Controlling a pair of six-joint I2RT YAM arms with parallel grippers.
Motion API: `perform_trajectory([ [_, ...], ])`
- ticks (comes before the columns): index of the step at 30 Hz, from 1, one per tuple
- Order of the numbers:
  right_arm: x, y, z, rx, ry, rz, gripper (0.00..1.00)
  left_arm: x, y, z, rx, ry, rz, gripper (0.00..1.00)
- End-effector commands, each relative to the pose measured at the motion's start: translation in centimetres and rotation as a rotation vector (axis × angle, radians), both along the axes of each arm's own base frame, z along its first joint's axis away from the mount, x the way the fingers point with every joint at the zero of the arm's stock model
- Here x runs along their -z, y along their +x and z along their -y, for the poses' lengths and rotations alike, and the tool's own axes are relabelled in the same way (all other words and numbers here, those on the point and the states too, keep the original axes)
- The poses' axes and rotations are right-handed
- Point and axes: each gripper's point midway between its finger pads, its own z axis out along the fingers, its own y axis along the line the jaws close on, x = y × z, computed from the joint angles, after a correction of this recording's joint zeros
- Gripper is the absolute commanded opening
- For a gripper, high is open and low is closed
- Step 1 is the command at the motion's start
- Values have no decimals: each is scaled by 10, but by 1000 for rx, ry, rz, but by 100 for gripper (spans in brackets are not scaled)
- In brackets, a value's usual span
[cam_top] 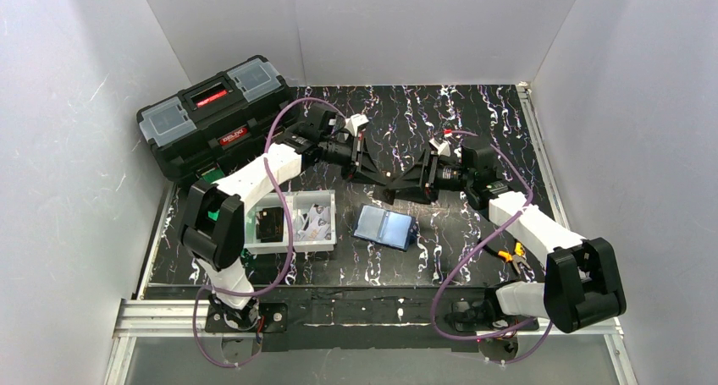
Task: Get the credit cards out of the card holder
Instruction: Place the credit card in the storage box.
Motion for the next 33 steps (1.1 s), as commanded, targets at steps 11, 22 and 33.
perform_trajectory([
  [11, 20, 13, 40, 195, -319, 117, 99, 25, -2, -191, -404, 1001, 330, 0],
  [22, 33, 14, 64, 273, -447, 190, 98, 25, -25, -315, -503, 1683, 310, 0],
  [33, 33, 14, 74, 308, -489, 223, 98, 80, -17, -325, -389, 1822, 232, 0],
])
